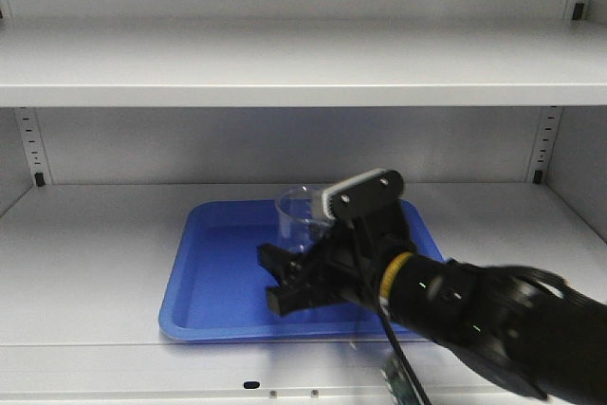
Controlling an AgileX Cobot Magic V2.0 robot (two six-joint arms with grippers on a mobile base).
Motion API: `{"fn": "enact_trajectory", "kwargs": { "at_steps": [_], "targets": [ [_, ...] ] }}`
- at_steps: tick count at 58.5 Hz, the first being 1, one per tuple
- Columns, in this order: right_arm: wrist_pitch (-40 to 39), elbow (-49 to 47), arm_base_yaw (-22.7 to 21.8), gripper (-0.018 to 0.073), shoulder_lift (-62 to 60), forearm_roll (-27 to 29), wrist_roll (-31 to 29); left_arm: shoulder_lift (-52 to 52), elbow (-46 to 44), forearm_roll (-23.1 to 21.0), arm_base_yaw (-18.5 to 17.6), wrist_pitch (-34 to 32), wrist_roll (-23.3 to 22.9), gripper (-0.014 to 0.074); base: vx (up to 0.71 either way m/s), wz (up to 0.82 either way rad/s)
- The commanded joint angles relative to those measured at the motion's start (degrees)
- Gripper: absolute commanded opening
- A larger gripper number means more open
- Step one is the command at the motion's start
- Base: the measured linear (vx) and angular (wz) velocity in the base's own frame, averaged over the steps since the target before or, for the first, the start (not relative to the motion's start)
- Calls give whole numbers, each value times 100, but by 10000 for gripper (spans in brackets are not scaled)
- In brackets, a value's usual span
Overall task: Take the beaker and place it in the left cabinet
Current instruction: 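Lower the beaker onto the blue tray and open the right gripper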
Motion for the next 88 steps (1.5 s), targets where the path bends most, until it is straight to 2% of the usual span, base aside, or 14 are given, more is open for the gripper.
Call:
{"fn": "enact_trajectory", "kwargs": {
  "at_steps": [1, 12, 37, 48, 59, 74, 80, 88],
  "targets": [
    [-118, -596, -28, 64, 189, 75, -82, -59, -103, -16, -40, -502, -14, -6, 0, 0],
    [-169, -997, -23, 64, 811, 75, -82, -59, -103, -16, -40, -502, -14, -6, 0, 0],
    [-163, -997, -28, 76, 1352, 81, -189, -59, -103, -16, -40, -502, -14, -6, 0, 0],
    [-170, -997, -28, 122, 1347, 81, -189, -59, -103, -16, -40, -502, -14, -6, 0, 0],
    [-170, -997, -28, 265, 1347, 81, -189, -59, -103, -16, -40, -502, -14, -6, 0, 0],
    [-169, -997, -28, 602, 1332, 131, -99, -59, -103, -16, -40, -502, -14, -6, 0, 0],
    [-169, -997, -22, 671, 1298, 147, -57, -59, -103, -16, -40, -502, -14, -6, 0, 0],
    [-162, -997, -22, 683, 1189, 142, -57, -59, -103, -16, -40, -502, -14, -6, 0, 0]
  ]
}}
